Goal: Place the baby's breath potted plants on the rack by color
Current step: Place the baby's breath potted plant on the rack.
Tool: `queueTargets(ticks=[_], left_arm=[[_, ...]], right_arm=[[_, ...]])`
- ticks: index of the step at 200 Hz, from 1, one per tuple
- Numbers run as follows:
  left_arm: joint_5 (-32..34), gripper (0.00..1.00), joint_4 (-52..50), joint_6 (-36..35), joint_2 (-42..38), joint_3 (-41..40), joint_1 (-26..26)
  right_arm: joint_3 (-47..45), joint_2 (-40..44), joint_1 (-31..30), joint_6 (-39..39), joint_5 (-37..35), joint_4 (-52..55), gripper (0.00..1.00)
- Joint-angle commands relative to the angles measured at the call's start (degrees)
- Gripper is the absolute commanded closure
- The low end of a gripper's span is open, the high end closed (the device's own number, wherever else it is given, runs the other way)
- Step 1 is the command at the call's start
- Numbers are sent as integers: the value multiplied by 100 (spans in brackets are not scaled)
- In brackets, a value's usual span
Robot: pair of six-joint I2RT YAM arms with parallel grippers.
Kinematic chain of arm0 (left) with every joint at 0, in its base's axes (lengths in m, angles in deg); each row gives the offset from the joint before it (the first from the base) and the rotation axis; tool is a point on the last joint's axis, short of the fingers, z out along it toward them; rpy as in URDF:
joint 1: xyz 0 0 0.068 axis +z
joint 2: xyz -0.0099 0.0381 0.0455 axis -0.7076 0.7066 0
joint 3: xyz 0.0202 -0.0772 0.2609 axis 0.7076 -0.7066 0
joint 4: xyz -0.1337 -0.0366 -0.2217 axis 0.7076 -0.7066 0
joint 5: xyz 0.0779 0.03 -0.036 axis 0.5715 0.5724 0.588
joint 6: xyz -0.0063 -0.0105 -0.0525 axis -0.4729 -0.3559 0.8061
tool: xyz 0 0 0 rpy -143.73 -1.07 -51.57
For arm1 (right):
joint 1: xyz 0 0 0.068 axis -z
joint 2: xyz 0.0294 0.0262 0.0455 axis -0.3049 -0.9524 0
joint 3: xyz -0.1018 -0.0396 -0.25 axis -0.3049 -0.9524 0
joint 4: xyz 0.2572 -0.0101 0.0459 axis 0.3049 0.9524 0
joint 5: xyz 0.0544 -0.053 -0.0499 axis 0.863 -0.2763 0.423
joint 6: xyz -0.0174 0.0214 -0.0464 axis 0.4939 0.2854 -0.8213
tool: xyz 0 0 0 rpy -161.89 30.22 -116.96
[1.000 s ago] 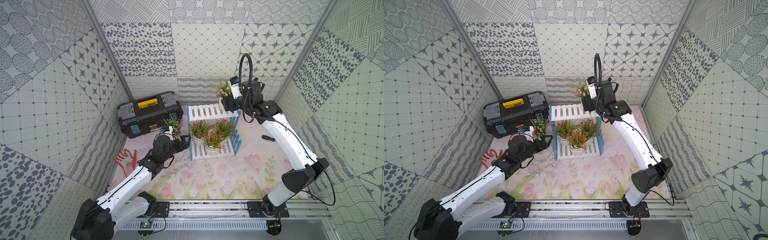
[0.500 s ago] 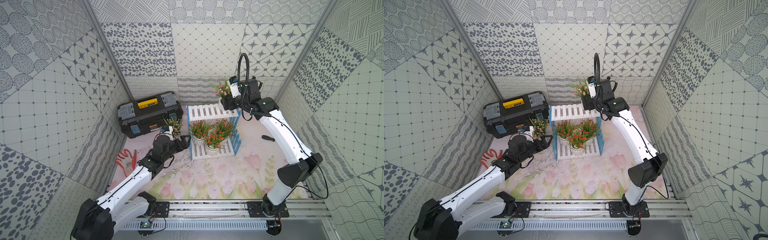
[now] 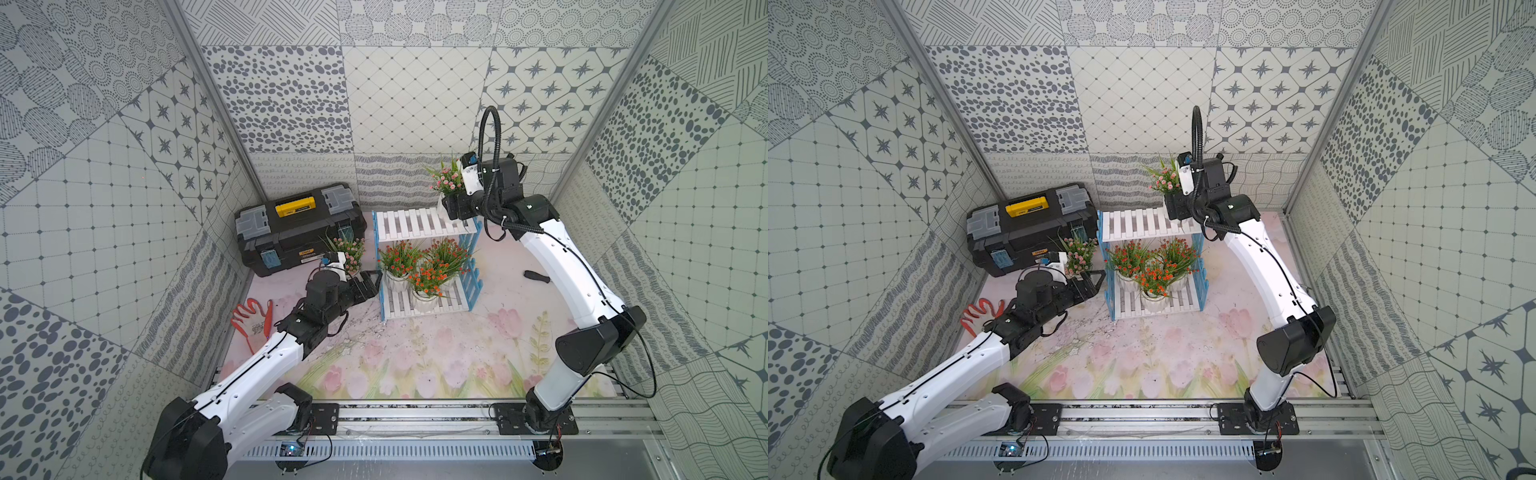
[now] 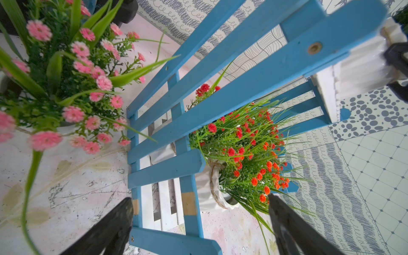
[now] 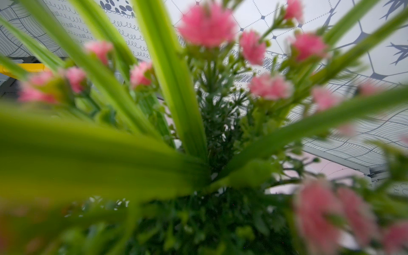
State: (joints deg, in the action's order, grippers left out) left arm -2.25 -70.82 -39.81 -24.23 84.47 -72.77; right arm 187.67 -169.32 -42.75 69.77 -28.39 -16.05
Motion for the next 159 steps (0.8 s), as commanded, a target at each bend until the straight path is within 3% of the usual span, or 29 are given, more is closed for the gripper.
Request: queueTargets(ticks=[1,93,159], left_arm=[[-62,4,387,-4,25,-17,-5],[-88,4,477,34,73,-31,-7],[-49,4,388,-1,-15,-32,-5]], right_arm=[[256,139,10,-36,71,-241,26],[768,-94,11,-139,146,334,25],[603,-219,12,-164,121,156,25]])
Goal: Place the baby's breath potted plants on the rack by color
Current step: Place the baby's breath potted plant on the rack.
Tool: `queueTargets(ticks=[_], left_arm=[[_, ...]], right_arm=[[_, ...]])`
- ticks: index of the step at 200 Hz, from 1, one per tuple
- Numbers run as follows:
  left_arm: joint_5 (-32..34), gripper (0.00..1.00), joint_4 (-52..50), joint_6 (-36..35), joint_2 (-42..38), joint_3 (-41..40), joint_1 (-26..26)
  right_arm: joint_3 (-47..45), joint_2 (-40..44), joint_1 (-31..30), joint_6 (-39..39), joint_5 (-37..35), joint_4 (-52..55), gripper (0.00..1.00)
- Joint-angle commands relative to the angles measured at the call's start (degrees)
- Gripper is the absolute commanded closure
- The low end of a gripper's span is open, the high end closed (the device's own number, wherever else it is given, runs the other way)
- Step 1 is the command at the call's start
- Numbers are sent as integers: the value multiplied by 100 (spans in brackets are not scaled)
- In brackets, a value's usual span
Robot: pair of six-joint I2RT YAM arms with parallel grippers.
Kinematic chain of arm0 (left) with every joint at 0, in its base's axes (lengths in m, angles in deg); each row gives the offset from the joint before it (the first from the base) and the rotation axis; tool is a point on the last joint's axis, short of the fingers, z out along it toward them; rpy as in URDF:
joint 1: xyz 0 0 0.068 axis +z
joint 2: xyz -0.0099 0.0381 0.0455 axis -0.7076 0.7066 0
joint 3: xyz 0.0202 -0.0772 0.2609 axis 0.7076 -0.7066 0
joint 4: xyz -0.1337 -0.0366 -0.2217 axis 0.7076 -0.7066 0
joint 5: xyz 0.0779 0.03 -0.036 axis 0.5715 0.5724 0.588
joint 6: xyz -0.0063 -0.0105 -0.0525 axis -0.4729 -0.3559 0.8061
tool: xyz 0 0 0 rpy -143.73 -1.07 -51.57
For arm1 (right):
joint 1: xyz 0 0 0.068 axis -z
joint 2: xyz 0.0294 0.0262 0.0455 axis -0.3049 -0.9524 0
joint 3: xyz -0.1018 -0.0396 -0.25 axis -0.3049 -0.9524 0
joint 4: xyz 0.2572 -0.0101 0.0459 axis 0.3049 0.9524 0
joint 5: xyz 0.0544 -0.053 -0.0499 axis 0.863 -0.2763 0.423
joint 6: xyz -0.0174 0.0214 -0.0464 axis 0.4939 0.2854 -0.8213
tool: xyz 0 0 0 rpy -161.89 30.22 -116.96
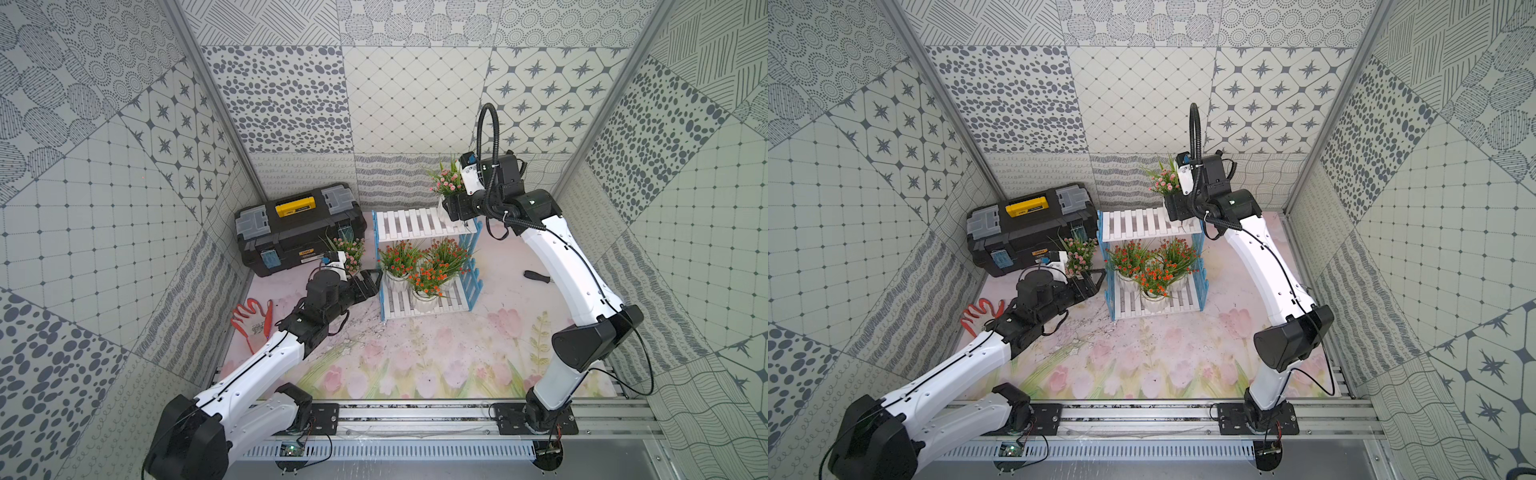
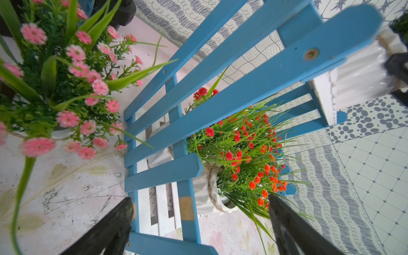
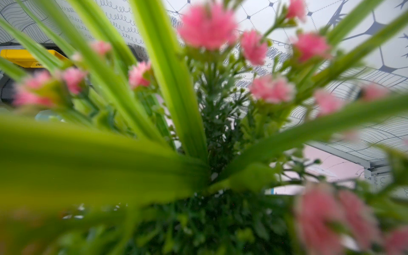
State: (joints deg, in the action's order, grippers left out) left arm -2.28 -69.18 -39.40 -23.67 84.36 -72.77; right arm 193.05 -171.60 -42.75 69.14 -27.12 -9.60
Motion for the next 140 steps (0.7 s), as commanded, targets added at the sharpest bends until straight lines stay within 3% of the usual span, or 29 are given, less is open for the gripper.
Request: queueTargets(ticks=[1,49,103,140], left_arm=[[-45,4,219,-39,-70,-23,-5],[-45,4,178,-54,-112,-24,-5],[-65,4,207,-34,-103,-25,-5],[-49,4,200,-36,-135,-37,-5]], right_arm=[[65,8,12,-101,-6,-480,25],[-122,67,10,-101,9,-463,23],[-86,122,4,-107,13,-439,5],[-100,130,12,-109,16,-450,2]])
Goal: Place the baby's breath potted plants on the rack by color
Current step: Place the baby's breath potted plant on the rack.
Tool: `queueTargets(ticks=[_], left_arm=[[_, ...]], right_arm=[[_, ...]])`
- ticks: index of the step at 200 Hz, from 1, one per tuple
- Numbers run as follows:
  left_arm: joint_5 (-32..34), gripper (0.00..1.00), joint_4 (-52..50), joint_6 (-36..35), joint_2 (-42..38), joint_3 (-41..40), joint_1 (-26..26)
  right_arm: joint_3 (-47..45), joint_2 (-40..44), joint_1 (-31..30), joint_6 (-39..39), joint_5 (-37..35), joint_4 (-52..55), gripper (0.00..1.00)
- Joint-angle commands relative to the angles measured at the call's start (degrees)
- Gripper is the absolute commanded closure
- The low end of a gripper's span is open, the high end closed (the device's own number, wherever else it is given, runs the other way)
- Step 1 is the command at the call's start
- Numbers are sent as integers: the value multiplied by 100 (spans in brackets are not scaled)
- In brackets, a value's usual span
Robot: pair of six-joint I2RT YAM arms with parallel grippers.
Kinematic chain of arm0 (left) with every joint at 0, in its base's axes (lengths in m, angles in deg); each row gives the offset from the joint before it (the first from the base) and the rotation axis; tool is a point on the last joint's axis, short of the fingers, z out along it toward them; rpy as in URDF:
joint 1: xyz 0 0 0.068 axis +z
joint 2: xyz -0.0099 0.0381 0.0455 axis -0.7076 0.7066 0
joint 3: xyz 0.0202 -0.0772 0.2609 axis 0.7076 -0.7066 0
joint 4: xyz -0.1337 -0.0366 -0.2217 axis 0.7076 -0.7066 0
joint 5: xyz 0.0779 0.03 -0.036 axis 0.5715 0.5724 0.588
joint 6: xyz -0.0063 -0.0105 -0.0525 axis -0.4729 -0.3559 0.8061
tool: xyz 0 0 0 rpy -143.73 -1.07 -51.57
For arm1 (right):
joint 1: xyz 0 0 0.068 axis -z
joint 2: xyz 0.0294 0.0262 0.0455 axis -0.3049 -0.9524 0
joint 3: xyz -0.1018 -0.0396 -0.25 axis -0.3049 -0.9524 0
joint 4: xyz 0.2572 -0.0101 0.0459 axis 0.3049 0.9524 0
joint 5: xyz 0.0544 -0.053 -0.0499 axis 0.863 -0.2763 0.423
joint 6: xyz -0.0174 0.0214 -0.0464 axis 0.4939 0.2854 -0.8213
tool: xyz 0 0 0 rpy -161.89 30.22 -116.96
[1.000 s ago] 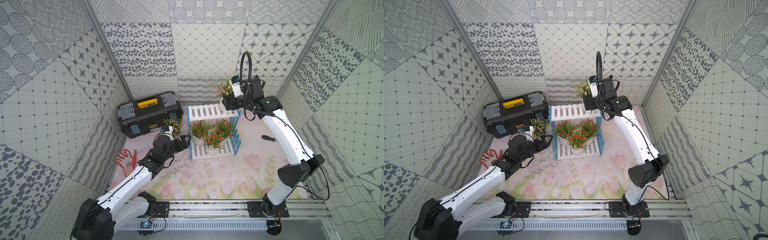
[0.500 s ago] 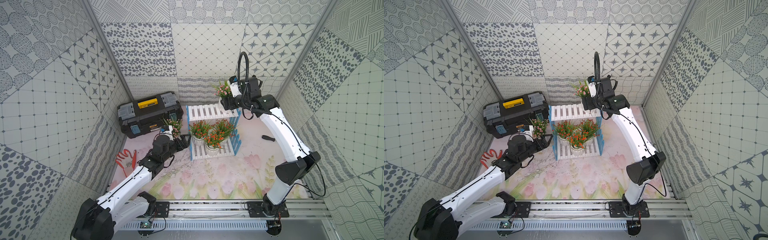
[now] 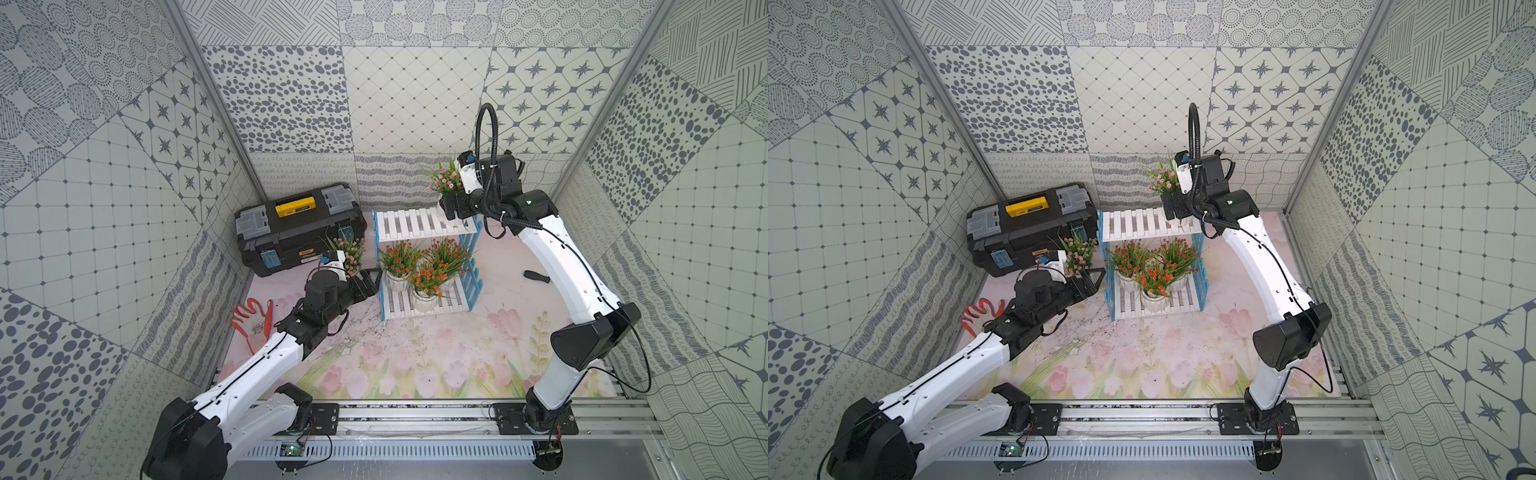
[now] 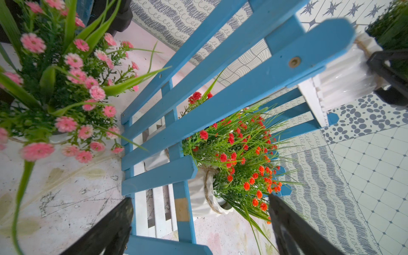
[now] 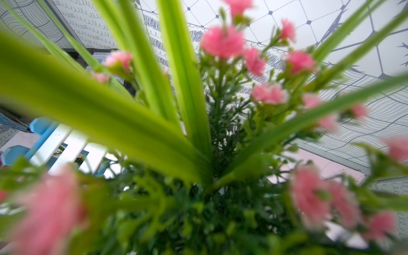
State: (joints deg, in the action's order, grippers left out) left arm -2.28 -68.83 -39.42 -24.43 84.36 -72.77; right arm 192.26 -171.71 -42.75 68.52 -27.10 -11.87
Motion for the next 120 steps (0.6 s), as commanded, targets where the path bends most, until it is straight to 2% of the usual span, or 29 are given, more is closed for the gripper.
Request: queueTargets(ticks=[1,45,120], left_arm=[[-46,4,168,-34,-60,-40,-5],[-40,4,104,-73,-93,-11,-8],[77,4,-480,-270,-321,169,-4]], right_arm=[[-22,141,12,-44,12,-225,2],[-205,326,12,-39,29,-465,2],[-750,1189,25,-55,289,-871,2]])
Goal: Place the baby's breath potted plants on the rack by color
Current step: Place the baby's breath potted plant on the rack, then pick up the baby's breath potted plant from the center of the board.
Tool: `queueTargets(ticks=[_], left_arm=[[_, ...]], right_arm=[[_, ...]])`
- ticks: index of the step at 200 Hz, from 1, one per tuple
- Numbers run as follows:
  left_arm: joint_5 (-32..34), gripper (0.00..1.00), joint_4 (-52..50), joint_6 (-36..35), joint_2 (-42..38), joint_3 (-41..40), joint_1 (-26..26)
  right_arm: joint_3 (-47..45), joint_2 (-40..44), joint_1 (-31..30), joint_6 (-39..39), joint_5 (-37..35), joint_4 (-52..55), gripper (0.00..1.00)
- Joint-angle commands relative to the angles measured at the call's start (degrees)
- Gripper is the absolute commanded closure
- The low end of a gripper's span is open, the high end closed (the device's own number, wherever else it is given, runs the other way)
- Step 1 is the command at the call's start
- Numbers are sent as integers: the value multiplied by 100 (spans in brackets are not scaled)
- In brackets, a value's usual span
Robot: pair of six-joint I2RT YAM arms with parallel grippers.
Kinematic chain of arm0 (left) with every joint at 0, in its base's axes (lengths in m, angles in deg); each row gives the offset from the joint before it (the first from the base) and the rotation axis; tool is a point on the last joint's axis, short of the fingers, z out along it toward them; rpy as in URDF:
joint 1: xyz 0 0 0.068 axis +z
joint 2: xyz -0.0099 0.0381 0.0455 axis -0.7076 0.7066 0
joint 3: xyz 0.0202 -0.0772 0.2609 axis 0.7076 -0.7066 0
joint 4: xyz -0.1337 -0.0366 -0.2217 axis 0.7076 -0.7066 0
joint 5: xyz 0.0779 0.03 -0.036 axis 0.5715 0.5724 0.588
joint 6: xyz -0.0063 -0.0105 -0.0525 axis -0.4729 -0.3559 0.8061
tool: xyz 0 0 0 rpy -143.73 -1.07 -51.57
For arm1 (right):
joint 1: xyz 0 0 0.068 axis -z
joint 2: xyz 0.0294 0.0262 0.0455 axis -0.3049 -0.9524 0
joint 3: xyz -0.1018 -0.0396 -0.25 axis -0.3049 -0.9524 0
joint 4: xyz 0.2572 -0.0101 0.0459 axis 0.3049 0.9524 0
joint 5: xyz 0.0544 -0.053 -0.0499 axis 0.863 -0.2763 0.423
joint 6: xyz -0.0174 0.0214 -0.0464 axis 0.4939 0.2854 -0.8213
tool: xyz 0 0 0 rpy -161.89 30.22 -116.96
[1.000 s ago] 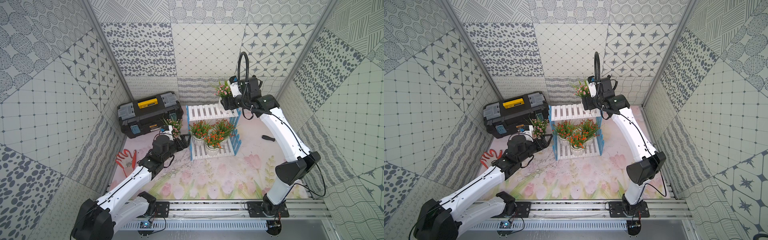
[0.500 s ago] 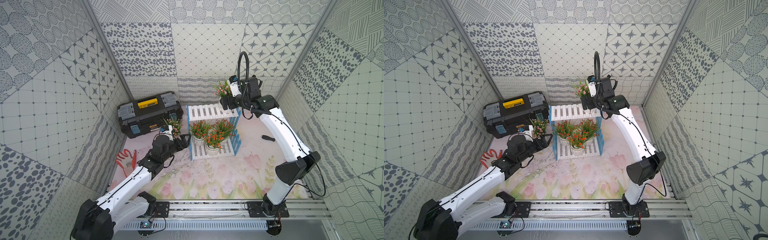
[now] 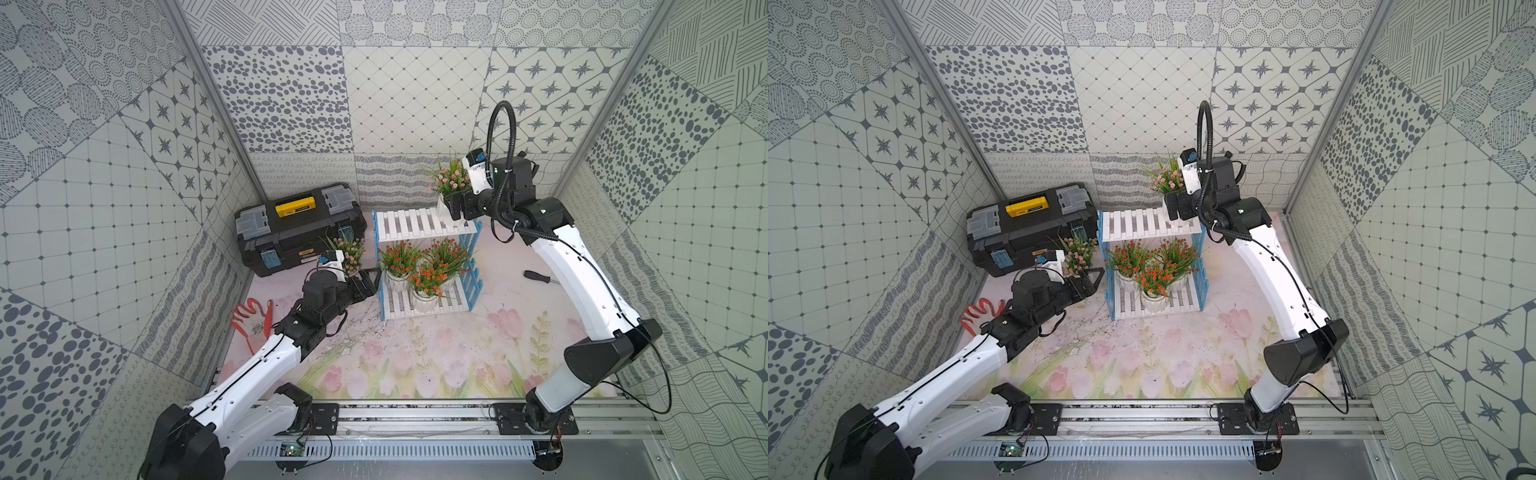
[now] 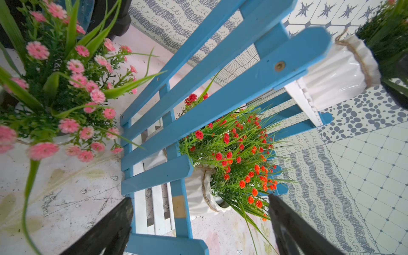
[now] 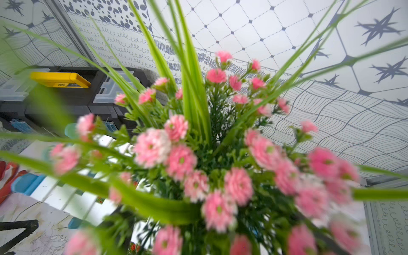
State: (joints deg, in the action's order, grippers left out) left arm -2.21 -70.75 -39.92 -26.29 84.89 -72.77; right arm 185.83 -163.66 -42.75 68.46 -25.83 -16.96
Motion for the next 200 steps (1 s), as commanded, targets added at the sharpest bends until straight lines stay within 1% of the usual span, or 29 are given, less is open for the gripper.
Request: queueTargets(ticks=[1,28,52,75,95,110,122,132,167,178,184,200], left_arm=[[77,4,-296,-220,-141,116,-4],[162,4,-610,-273,-277,182,-5],[268,4,-1214,-441,-462,405,-5],[442,4,-2142,-688,-723,687,-10],[762,4,-3033,-833,-1023,851,-14],[1044,4,-3696,-855,-1198,883,-14],[1255,4,-4240,-828,-1112,979,-14],[1284,4,-4471,-793,-992,962,-23],[1261,3,-4529,-789,-101,747,-14],[1294,3,-4317,-784,139,630,-21],[1406,3,-4193,-745,230,541,-10],[1781,2,-3482,-673,302,226,-110]], right_arm=[[-113,401,27,-49,167,-361,2],[-426,900,30,-6,279,-418,2],[-1067,1646,84,123,449,-641,2],[-1609,2306,171,254,638,-839,2],[-1892,2730,254,362,750,-989,2],[-1953,2845,337,394,927,-1010,2],[-1954,2838,389,416,1017,-1000,2],[-1993,2841,438,438,1128,-1031,2],[-2278,2863,751,588,1481,-1228,2],[-2401,2891,849,652,1605,-1327,2],[-2468,2904,897,676,1683,-1386,2],[-2644,2921,978,703,1833,-1550,2]])
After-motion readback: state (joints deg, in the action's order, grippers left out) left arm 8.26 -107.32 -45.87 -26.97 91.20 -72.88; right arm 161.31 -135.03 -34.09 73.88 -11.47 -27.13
